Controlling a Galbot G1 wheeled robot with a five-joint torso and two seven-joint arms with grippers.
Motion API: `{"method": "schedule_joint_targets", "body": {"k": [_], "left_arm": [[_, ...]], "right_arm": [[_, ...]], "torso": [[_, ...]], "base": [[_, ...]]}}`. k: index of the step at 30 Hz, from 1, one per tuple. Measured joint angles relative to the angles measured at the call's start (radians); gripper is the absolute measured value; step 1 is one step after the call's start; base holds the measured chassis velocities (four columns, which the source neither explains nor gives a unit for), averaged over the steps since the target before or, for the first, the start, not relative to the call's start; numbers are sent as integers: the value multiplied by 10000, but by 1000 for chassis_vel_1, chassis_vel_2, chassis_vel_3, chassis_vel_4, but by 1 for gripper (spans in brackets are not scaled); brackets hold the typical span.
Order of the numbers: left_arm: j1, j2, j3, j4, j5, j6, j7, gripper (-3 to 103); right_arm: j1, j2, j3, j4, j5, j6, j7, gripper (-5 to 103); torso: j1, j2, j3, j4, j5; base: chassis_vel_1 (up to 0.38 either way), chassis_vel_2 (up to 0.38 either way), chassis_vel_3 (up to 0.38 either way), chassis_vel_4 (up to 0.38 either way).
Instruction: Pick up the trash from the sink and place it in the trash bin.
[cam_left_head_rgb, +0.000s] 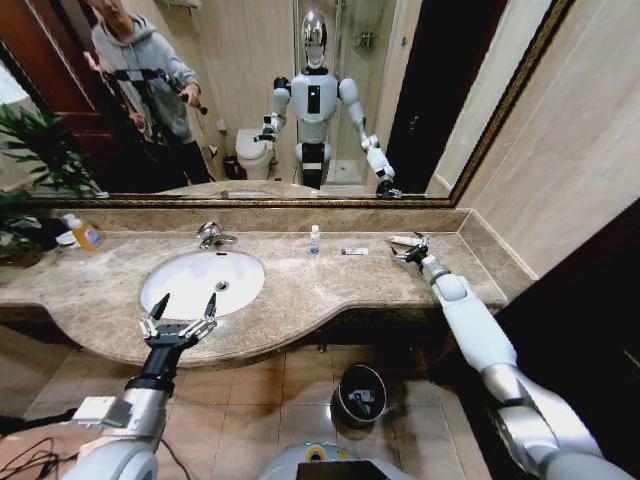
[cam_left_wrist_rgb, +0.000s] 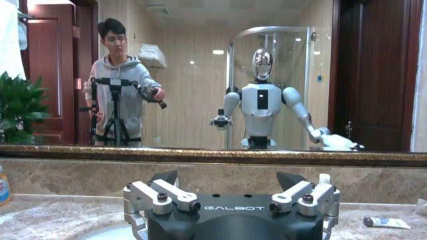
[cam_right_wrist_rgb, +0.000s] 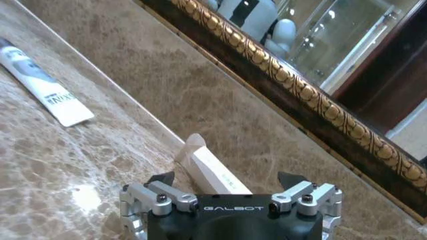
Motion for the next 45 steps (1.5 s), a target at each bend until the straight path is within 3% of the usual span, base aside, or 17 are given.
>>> {"method": "schedule_joint_targets", "body": {"k": [6, 9, 12, 13, 15, 20, 22, 28, 30, 33, 45], "left_arm": [[0, -1, 0, 0, 0, 0, 0, 100], [0, 0, 0, 0, 0, 0, 0, 100], [0, 0, -1, 0, 0, 0, 0, 100], [0, 0, 0, 0, 0, 0, 0, 100], [0, -1, 0, 0, 0, 0, 0, 100], [0, 0, 0, 0, 0, 0, 0, 100], [0, 0, -1, 0, 0, 0, 0, 100], [0, 0, 0, 0, 0, 0, 0, 100], [0, 0, 0, 0, 0, 0, 0, 100], [0, 0, 0, 0, 0, 0, 0, 100], [0, 0, 0, 0, 0, 0, 0, 100]], "right_arm": [[500, 66, -117, -578, -90, 12, 127, 100], [647, 63, -141, -690, -6, -32, 193, 86], [647, 59, -120, -695, 21, -55, 194, 80], [648, 70, -4, -719, 71, -82, 194, 70], [648, 71, 31, -731, 95, -101, 194, 70], [630, -59, -126, -795, 187, -254, -34, 42], [645, -67, -159, -816, 200, -275, -60, 42], [808, -86, -406, -981, 350, -409, -156, 15], [808, -84, -410, -971, 356, -409, -150, 15], [784, -82, -402, -880, 386, -396, -114, 2], [-226, -365, 144, 197, 510, -181, 117, 0]], "torso": [[0, 0, 0, 0, -5], [0, 0, 0, 1, -6], [0, 0, 0, 0, -2], [0, 0, 0, 0, -3], [0, 0, -1, 0, -4], [0, 0, 0, -1, -3], [0, 0, 0, -1, -2], [-1, 0, -1, 0, -5], [-1, 0, -1, 0, -4], [-1, 0, -1, 0, -5], [0, 0, 0, 2, 0]], "base": [[0, 0, 0, 0], [0, 0, 0, 0], [0, 0, 0, 0], [0, 0, 0, 0], [0, 0, 0, 0], [0, 0, 0, 0], [0, 0, 0, 0], [0, 0, 0, 0], [0, 0, 0, 0], [0, 0, 0, 0], [0, 0, 0, 0]]}}
